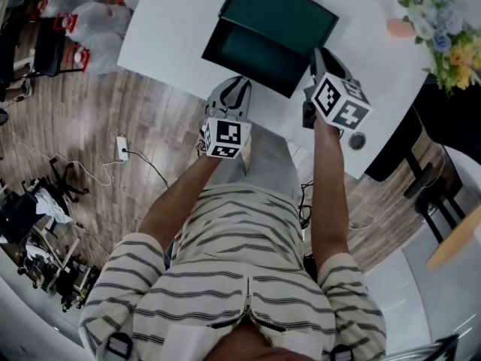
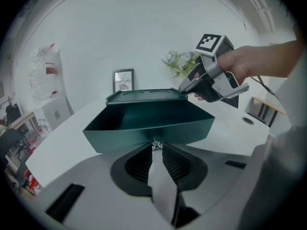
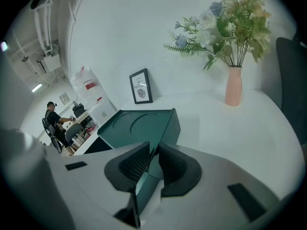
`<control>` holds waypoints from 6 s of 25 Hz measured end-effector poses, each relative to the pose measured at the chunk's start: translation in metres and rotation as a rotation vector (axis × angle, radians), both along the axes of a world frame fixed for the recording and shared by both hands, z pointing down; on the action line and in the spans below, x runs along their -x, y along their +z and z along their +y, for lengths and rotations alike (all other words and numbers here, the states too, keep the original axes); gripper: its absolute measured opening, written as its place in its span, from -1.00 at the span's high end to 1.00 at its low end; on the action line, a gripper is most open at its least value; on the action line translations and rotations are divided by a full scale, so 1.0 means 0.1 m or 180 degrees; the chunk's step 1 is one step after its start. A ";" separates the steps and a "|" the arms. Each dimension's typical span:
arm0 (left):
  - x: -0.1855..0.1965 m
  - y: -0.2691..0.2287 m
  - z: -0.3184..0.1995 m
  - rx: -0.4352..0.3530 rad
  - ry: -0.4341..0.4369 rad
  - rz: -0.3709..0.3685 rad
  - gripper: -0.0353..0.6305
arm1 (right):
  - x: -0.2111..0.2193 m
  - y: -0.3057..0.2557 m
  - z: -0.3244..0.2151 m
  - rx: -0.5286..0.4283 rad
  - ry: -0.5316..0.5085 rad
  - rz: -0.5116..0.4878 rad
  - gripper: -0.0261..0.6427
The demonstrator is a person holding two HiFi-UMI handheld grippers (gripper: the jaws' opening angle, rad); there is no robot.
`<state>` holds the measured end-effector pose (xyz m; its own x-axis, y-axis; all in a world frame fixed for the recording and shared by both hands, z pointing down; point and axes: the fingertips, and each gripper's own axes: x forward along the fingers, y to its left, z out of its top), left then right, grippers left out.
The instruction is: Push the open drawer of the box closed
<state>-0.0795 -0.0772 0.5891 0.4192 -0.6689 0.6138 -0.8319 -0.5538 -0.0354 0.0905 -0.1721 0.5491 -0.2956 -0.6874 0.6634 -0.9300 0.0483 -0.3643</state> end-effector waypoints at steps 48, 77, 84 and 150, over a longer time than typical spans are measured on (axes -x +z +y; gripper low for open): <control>-0.13 -0.06 -0.29 -0.0029 -0.0112 0.0040 0.69 | 0.02 0.00 0.00 0.0062 -0.0164 0.0039 0.68; -0.23 -0.03 -0.52 0.0049 -0.0202 0.0058 0.69 | 0.02 0.01 0.00 0.0069 -0.0202 0.0022 0.68; -0.27 -0.03 -0.60 0.0035 -0.0202 0.0063 0.69 | 0.02 0.00 -0.01 0.0072 -0.0202 0.0015 0.68; -0.43 -0.02 -1.01 0.0079 -0.0160 0.0108 0.66 | 0.03 0.01 -0.01 0.0044 -0.0262 -0.0073 0.66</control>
